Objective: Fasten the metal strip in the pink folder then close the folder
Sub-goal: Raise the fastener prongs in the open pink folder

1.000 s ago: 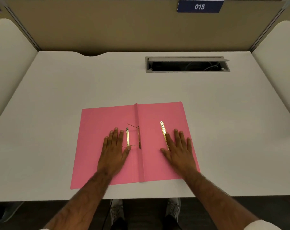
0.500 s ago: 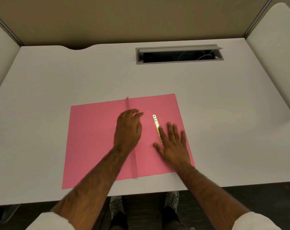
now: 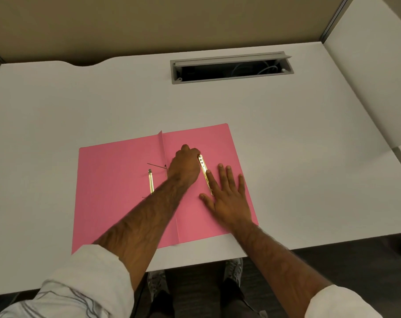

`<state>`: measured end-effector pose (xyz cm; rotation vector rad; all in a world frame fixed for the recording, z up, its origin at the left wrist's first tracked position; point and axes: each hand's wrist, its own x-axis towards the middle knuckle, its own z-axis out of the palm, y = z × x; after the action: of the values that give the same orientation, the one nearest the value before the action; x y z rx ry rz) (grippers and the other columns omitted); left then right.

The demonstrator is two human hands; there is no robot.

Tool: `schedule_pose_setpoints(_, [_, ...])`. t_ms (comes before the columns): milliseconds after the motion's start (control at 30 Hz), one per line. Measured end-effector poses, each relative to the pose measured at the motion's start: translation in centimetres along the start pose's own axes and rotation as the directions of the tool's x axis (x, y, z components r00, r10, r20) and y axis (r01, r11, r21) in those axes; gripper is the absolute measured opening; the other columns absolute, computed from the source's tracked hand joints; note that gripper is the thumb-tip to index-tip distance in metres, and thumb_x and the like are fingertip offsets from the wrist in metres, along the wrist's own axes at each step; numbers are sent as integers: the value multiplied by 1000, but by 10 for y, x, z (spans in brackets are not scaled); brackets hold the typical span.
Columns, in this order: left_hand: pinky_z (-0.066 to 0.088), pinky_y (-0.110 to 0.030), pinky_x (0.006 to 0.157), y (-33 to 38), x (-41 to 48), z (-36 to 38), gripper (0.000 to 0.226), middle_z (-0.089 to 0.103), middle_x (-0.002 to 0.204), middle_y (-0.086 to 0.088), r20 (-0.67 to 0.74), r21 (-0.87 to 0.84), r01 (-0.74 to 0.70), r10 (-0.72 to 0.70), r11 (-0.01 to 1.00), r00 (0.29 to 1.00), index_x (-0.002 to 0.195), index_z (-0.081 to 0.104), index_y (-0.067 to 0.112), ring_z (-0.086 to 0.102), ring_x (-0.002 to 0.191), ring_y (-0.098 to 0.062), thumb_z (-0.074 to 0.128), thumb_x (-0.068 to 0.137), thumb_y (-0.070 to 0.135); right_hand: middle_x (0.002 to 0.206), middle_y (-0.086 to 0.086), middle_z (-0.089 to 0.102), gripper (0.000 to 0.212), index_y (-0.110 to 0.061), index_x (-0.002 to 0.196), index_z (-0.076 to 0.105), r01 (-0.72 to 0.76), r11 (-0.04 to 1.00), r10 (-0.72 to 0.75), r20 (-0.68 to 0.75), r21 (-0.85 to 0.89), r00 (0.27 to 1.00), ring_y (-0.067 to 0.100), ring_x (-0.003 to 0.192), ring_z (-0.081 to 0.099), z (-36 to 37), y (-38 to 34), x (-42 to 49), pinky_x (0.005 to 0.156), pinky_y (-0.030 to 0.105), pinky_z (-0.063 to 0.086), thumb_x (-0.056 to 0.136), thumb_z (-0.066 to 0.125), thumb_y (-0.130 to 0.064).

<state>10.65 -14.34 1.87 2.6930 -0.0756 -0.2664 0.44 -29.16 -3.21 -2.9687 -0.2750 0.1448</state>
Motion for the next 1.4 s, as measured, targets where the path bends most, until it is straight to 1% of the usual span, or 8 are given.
schedule_pose_setpoints(400, [57, -27, 68, 5, 12, -5, 9, 72, 106, -11, 74, -508, 263, -263, 820, 962, 98, 66, 9, 69, 89, -22, 60, 96, 4, 168, 9, -3, 69, -33, 158, -5, -10, 999, 7, 53, 48, 999, 32, 154, -6, -11, -5, -3, 121, 61, -1, 99, 16, -64])
schedule_pose_setpoints(533, [52, -24, 52, -1, 7, -14, 8, 74, 95, -14, 173, -617, 331, -287, 714, 942, 97, 68, 7, 66, 63, -12, 61, 97, 4, 153, 10, 44, 49, -19, 149, 39, -22, 974, 37, -61, 226, 997, 31, 145, 34, -25, -19, -5, 120, 56, 19, 104, 35, -40])
schedule_pose_setpoints(633, [58, -32, 69, -9, 0, -26, 12, 72, 90, -10, 192, -682, 321, -263, 657, 946, 105, 68, 3, 65, 64, -12, 60, 97, 4, 112, 5, 71, 30, -16, 129, 61, -81, 860, 171, -136, 504, 976, 24, 100, 64, -38, -36, 0, 93, 42, 50, 102, 50, -23])
schedule_pose_setpoints(733, [59, -23, 61, -19, -12, -44, 13, 72, 90, -9, 166, -734, 295, -259, 612, 952, 107, 68, 3, 66, 69, -13, 59, 97, 3, 98, 1, 74, 38, -15, 133, 61, -240, 630, 334, 21, 738, 942, 11, 79, 65, -51, -57, 13, 81, 32, 57, 95, 62, -12])
schedule_pose_setpoints(867, [60, -26, 61, -35, -34, -60, 19, 74, 93, -13, 126, -794, 319, -372, 518, 920, 111, 66, 5, 69, 70, -19, 70, 92, 10, 89, -2, 75, 37, -15, 126, 67, -249, 514, 353, 63, 821, 934, 3, 68, 64, -54, -86, 26, 75, 28, 60, 90, 68, -8])
schedule_pose_setpoints(1000, [65, -40, 76, -53, -64, -65, 18, 78, 90, -17, 193, -799, 384, -408, 463, 892, 99, 74, -1, 77, 76, -30, 75, 89, 13, 94, -3, 72, 31, -14, 118, 70, -165, 533, 297, -1, 830, 955, 6, 75, 67, -53, -117, 31, 75, 27, 60, 88, 68, -8])
schedule_pose_setpoints(1100, [63, -32, 64, -67, -76, -71, 13, 79, 87, -17, 217, -822, 395, -416, 409, 883, 90, 78, 2, 79, 73, -27, 77, 87, 14, 102, 3, 69, 27, -13, 113, 69, -117, 582, 239, -32, 805, 970, 14, 85, 65, -50, -138, 33, 80, 37, 59, 87, 67, -6])
schedule_pose_setpoints(1400, [60, -25, 52, -97, -77, -86, 14, 77, 89, -19, 254, -810, 459, -488, 364, 835, 98, 74, -4, 76, 60, -18, 74, 89, 7, 99, -1, 62, 25, -12, 117, 69, 60, 667, 3, -83, 742, 997, 16, 84, 62, -44, -156, 37, 77, 32, 58, 93, 62, -9])
